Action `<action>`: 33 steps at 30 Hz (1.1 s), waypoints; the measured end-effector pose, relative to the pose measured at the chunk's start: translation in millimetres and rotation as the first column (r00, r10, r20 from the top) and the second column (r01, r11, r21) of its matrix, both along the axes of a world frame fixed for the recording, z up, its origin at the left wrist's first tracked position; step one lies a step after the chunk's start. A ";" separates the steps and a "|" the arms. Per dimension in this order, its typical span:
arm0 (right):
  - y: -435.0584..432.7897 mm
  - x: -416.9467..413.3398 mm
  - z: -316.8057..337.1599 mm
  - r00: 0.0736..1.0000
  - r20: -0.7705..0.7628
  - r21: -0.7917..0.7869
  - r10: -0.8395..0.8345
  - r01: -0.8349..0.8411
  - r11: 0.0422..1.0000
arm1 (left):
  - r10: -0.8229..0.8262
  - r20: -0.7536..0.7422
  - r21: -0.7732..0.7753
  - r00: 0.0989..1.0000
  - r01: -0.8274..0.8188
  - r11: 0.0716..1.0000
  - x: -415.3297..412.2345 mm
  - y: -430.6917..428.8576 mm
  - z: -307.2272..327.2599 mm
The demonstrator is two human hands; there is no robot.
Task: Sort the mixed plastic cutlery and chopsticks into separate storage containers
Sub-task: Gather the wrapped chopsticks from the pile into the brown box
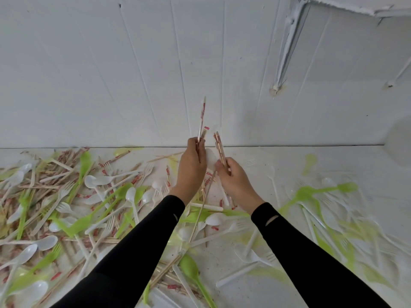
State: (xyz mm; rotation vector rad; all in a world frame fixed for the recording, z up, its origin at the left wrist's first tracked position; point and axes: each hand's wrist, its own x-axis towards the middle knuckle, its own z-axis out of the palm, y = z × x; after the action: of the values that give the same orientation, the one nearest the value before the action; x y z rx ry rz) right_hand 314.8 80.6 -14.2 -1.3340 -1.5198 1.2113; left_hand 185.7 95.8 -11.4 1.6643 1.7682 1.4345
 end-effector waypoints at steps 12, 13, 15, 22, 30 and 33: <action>15.7 65.5 -24.2 0.860 0.490 0.001 -0.143 0.163 0.987 | 0.083 0.309 0.047 0.947 -0.102 0.994 -34.3 -22.1 -10.6; 13.1 61.1 -24.5 0.853 0.501 0.010 -0.145 0.162 0.987 | 0.079 0.307 0.035 0.948 -0.094 0.995 -35.2 -25.9 -18.3; 8.8 51.8 -24.5 0.824 0.563 0.008 -0.066 0.074 0.997 | 0.043 0.319 -0.018 0.947 -0.040 0.999 -37.9 -31.6 -36.8; -19.4 39.9 -21.7 0.600 0.483 -0.366 0.637 -0.523 0.770 | 0.002 0.486 -0.015 0.874 0.006 1.000 -54.4 -31.1 -40.3; -36.1 47.7 -33.7 0.409 0.746 -0.167 0.526 -0.650 0.742 | 0.189 0.486 -0.017 0.853 -0.207 0.978 -57.5 -5.4 -9.8; -40.4 56.5 -34.1 0.378 0.769 -0.161 0.515 -0.666 0.728 | 0.218 0.338 -0.088 0.916 -0.200 0.976 -44.1 -4.7 -15.6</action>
State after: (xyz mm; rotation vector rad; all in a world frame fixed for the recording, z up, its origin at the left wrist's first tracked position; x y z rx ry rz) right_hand 371.3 40.2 -48.3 -1.2699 -2.8954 0.8270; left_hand 141.6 91.1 -27.0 1.1339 1.7990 1.6383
